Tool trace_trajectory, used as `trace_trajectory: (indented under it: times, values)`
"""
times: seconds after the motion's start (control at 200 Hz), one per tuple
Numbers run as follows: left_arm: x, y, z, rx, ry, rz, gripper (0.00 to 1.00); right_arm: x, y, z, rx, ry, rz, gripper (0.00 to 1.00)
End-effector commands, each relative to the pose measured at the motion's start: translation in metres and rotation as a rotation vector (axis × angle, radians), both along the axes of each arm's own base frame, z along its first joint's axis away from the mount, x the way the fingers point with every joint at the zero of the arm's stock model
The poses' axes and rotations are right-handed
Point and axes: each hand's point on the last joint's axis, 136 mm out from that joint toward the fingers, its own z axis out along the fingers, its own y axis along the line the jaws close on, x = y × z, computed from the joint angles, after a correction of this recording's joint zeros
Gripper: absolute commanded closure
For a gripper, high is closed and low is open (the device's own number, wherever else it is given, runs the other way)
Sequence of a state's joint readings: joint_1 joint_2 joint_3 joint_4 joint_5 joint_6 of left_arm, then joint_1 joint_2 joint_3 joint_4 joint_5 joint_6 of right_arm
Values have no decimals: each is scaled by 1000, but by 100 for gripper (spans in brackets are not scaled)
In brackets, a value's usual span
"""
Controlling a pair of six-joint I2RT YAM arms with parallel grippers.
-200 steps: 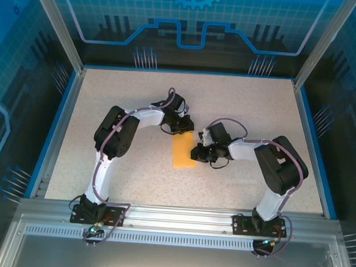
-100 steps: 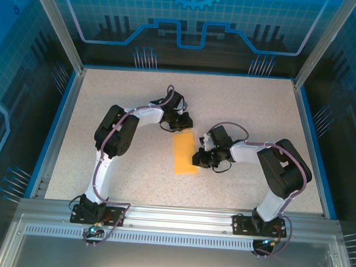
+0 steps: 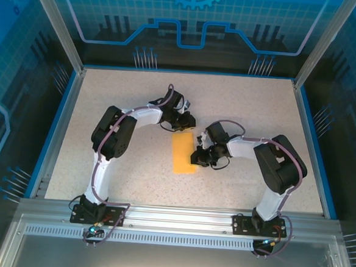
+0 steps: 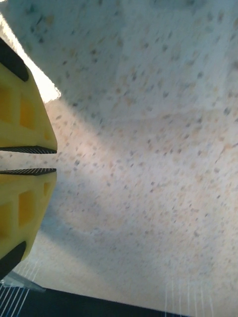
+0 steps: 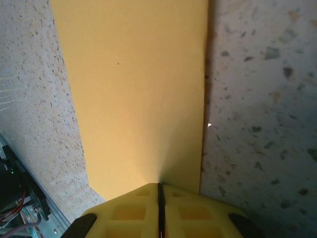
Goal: Fold a paper plane with a square sheet of paper (pick it up from the middle)
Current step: First fold in half a square sheet of paper at the center of the table.
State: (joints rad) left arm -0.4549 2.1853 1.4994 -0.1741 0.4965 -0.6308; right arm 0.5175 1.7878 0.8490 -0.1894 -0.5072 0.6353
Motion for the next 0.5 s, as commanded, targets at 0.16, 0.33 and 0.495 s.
trace_trajectory:
  times: [0.16, 0.33, 0.495]
  values:
    - [-24, -9, -12, -21, 62, -30, 84, -22, -16, -33, -133, 90, 20, 90]
    - [-24, 3, -27, 66, 55, -21, 84, -22, -16, -34, -135, 90, 23, 90]
    - [-26, 15, -48, 138, 65, -14, 84, -24, -17, -33, -134, 92, 25, 90]
